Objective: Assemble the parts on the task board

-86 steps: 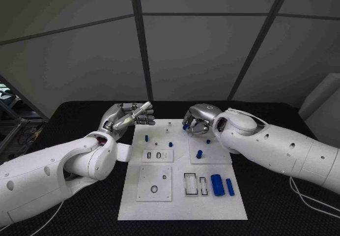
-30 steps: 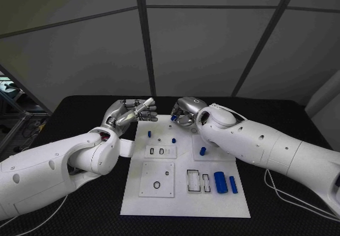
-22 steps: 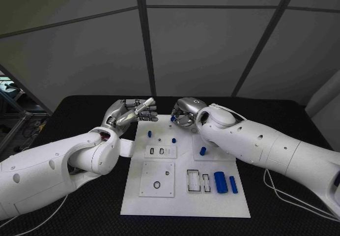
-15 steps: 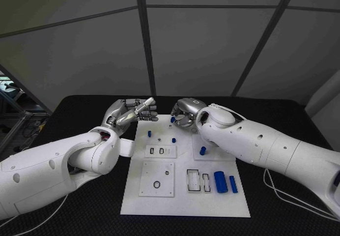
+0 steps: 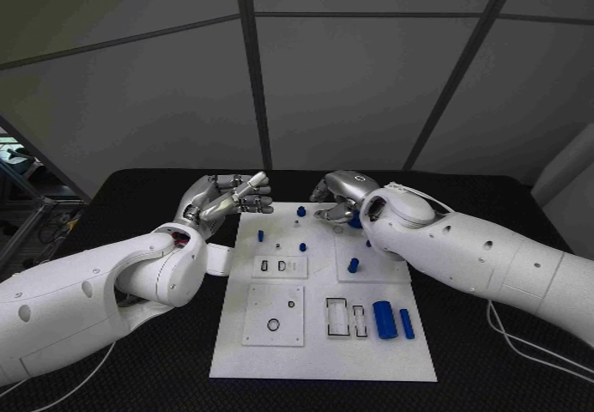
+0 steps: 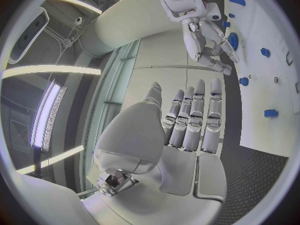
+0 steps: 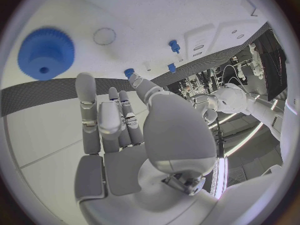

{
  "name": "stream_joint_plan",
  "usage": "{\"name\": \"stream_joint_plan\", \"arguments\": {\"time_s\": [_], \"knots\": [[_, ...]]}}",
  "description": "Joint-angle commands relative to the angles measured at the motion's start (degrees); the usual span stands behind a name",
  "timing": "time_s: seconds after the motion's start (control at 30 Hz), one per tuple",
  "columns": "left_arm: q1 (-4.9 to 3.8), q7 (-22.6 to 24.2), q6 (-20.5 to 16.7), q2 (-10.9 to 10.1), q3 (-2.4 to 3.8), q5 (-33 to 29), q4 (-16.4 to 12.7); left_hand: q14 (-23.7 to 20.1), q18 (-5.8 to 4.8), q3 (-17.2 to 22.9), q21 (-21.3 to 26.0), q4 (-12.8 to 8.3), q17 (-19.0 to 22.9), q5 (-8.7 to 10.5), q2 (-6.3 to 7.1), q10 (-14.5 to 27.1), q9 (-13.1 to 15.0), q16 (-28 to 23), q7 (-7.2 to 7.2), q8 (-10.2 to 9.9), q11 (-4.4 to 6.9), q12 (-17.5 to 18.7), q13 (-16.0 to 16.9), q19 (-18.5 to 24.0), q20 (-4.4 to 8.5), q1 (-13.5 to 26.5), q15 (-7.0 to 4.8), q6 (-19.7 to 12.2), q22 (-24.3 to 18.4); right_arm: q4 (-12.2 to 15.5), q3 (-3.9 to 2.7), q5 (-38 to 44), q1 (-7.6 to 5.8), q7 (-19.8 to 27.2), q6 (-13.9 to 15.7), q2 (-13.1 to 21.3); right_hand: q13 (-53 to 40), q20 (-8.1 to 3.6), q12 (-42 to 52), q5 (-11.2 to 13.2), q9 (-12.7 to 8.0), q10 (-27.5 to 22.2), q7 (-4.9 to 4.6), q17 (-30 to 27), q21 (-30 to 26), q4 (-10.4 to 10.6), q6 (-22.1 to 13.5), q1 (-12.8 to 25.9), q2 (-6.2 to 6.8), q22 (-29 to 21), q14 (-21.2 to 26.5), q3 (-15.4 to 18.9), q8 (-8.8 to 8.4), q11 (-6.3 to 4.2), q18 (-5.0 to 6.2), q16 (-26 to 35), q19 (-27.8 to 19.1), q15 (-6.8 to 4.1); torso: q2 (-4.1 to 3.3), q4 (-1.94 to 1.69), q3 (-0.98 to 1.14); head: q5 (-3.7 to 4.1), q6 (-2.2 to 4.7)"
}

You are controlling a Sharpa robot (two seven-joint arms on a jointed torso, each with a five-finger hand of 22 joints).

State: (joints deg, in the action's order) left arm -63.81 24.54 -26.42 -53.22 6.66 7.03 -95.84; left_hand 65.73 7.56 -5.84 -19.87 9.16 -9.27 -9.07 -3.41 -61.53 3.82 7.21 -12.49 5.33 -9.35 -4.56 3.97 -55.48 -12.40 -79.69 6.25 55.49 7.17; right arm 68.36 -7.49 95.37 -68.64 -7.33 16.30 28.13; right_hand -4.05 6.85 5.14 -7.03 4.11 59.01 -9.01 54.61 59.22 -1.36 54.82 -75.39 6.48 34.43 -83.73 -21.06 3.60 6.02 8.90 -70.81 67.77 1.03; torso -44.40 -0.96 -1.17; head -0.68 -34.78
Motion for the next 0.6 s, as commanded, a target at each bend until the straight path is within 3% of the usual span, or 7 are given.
{"name": "stream_joint_plan", "arguments": {"time_s": [0.03,0.17,0.33,0.43,0.47,0.57,0.6], "knots": [[-0.11,0.2,0.8,-0.2,0.06,0.0,-0.1,-0.1,2.87,-0.2,0.3,0.0,-0.1,0.07,0.03,0.1,-0.1,-0.3,-0.44,-0.3,-0.22,0.2,-0.1,-0.4,-0.08,0.4,0.27,-0.1,-0.1,3.4,-0.08,-3.4,-0.20,-1.4,2.4,3.7,-0.5,-0.34,1.6,-0.8,0.2,2.9,-0.30,0.9,0.4,0.4,0.6,-0.1,0.06,0.6,-0.2,0.5,0.39,-0.25,0.46,-0.3,0.1,-0.25,0.24,0.44,0.03,0.22,0.17],[-0.11,0.1,1.0,-0.4,0.06,-0.1,0.0,-0.1,2.87,-0.2,0.3,0.0,-0.1,0.07,0.01,0.1,-0.1,-0.4,-0.43,-0.3,-0.22,0.2,-0.1,-0.4,-0.08,0.4,0.28,-0.1,-0.1,8.0,-0.12,-7.7,-0.44,-2.9,-0.8,9.5,-2.1,-0.74,5.5,-2.1,0.0,10.3,-0.32,2.7,2.9,1.1,0.1,0.5,0.88,4.4,-0.9,1.4,0.03,-1.32,-0.12,-1.5,2.2,-1.04,0.41,0.88,0.17,0.35,0.24],[-0.11,0.1,1.1,-0.5,0.05,-0.2,0.3,-0.1,2.87,-0.2,0.3,0.0,-0.1,0.07,0.01,0.1,-0.1,-0.4,-0.43,-0.3,-0.22,0.2,-0.1,-0.4,-0.08,0.4,0.28,-0.1,-0.1,10.6,-0.15,-11.5,-0.57,-5.0,-5.3,14.1,-6.5,-2.02,11.9,-4.4,0.0,17.4,0.43,5.8,6.2,2.6,-1.5,1.4,3.12,9.5,-1.6,5.3,0.22,-2.69,-0.98,-3.4,5.0,-2.31,0.52,1.23,0.33,0.35,0.27],[-0.11,0.1,1.1,-0.4,0.05,-0.2,0.4,-0.1,2.87,-0.2,0.3,0.0,-0.1,0.07,0.01,0.1,-0.1,-0.4,-0.43,-0.3,-0.22,0.2,-0.1,-0.4,-0.08,0.4,0.28,-0.1,-0.1,10.3,-0.15,-13.5,-0.60,-6.0,-7.5,15.3,-15.5,-2.75,21.1,-4.9,0.3,15.0,0.95,10.0,8.6,6.1,-2.8,-0.3,2.71,13.3,-2.3,11.4,1.00,-2.73,-1.50,-6.1,6.6,-2.41,0.50,1.24,0.33,0.39,0.26],[-0.11,0.1,1.1,-0.4,0.05,-0.2,0.5,-0.1,2.87,-0.2,0.3,0.0,-0.1,0.07,0.01,0.1,-0.1,-0.4,-0.43,-0.3,-0.22,0.2,-0.1,-0.4,-0.08,0.4,0.28,-0.1,-0.1,10.0,-0.15,-13.8,-0.61,-6.2,-7.9,15.4,-20.7,-2.30,26.2,-5.1,0.5,12.0,1.10,11.2,9.4,7.8,-3.3,-2.0,2.56,14.4,-2.5,13.5,1.45,-2.62,-1.93,-6.9,6.9,-2.62,0.46,1.16,0.32,0.46,0.25],[-0.11,0.2,1.1,-0.2,0.05,-0.2,0.6,-0.1,2.87,-0.2,0.3,0.0,-0.1,0.07,0.01,0.1,-0.1,-0.4,-0.43,-0.3,-0.22,0.2,-0.1,-0.4,-0.08,0.4,0.28,-0.1,-0.1,9.0,-0.15,-14.5,-0.62,-6.6,-8.8,15.3,-25.5,-2.30,30.7,-5.0,0.7,9.5,0.37,12.6,10.1,10.4,-4.0,-2.8,2.08,15.6,-2.5,15.0,2.02,-2.59,-1.95,-7.7,7.1,-2.32,0.36,1.04,0.36,0.56,0.27],[-0.10,0.2,1.1,-0.2,0.05,-0.2,0.7,-0.1,2.87,-0.2,0.3,0.0,-0.1,0.07,0.01,0.1,-0.1,-0.4,-0.43,-0.3,-0.22,0.2,-0.1,-0.4,-0.08,0.4,0.28,-0.1,-0.1,8.7,-0.15,-14.6,-0.62,-6.6,-9.0,15.1,-29.6,-1.97,34.5,-5.2,0.9,7.0,0.41,13.1,10.6,12.6,-4.7,-4.4,2.03,16.1,-2.6,16.2,2.70,-2.18,-2.09,-8.0,7.1,-2.42,0.35,1.05,0.36,0.56,0.23]]}}
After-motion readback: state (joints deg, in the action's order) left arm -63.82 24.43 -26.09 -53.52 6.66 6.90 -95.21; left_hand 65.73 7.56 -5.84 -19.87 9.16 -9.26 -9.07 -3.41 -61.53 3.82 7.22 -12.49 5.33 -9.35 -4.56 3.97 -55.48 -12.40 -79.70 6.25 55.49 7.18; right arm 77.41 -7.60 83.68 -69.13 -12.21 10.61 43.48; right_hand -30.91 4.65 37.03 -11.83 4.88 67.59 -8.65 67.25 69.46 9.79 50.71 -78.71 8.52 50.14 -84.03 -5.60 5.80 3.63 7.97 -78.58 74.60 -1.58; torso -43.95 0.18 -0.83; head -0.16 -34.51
